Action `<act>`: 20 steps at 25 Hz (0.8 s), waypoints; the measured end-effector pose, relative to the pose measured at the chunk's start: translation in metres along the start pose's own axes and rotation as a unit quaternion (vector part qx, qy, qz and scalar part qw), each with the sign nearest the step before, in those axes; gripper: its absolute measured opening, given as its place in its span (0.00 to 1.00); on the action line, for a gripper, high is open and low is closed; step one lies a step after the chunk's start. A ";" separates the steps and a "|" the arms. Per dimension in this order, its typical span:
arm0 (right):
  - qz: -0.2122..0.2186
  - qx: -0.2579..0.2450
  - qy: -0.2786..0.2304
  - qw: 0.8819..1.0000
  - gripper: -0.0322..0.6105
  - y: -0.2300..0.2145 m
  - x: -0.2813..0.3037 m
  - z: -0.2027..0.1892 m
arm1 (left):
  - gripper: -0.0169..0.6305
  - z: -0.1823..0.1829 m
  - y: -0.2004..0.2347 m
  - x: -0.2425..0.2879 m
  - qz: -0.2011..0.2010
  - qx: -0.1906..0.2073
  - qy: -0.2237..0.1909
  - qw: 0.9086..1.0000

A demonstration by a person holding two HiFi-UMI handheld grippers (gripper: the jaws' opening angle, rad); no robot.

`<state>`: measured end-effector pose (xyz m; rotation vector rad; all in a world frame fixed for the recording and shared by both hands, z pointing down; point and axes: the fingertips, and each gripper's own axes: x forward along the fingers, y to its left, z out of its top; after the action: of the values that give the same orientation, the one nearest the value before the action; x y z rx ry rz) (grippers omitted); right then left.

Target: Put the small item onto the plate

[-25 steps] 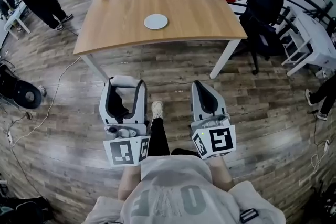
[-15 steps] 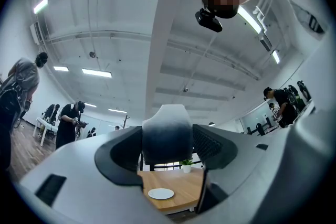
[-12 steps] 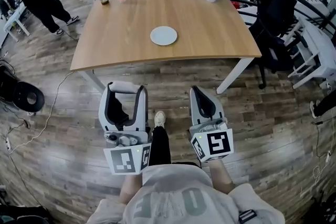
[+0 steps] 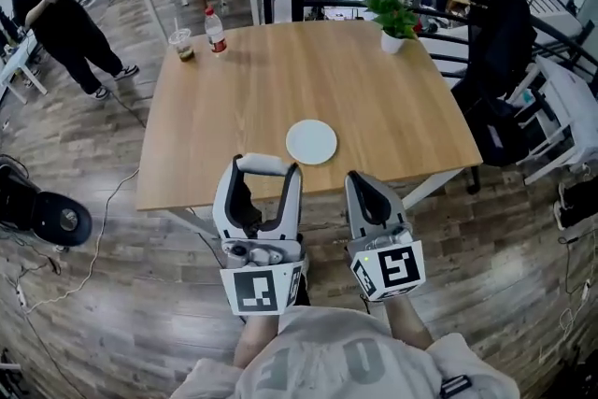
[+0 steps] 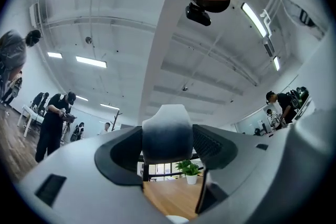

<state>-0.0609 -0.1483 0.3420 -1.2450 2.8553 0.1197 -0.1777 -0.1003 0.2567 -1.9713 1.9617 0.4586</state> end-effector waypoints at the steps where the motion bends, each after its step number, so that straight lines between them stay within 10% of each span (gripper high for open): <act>1: 0.002 -0.005 -0.003 1.000 0.08 -0.005 0.015 0.004 | 0.50 -0.005 0.004 0.015 -0.003 -0.001 -0.001 1.000; 10: 0.012 -0.003 -0.011 1.000 0.08 -0.032 0.155 0.024 | 0.50 -0.029 0.067 0.132 -0.017 0.005 0.000 1.000; 20: -0.001 0.008 -0.013 1.000 0.08 -0.071 0.180 0.032 | 0.50 -0.061 0.064 0.173 -0.011 -0.005 0.034 0.999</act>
<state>-0.1320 -0.3254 0.2959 -1.2344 2.8271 0.1131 -0.2411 -0.2827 0.2353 -2.0379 1.9812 0.4013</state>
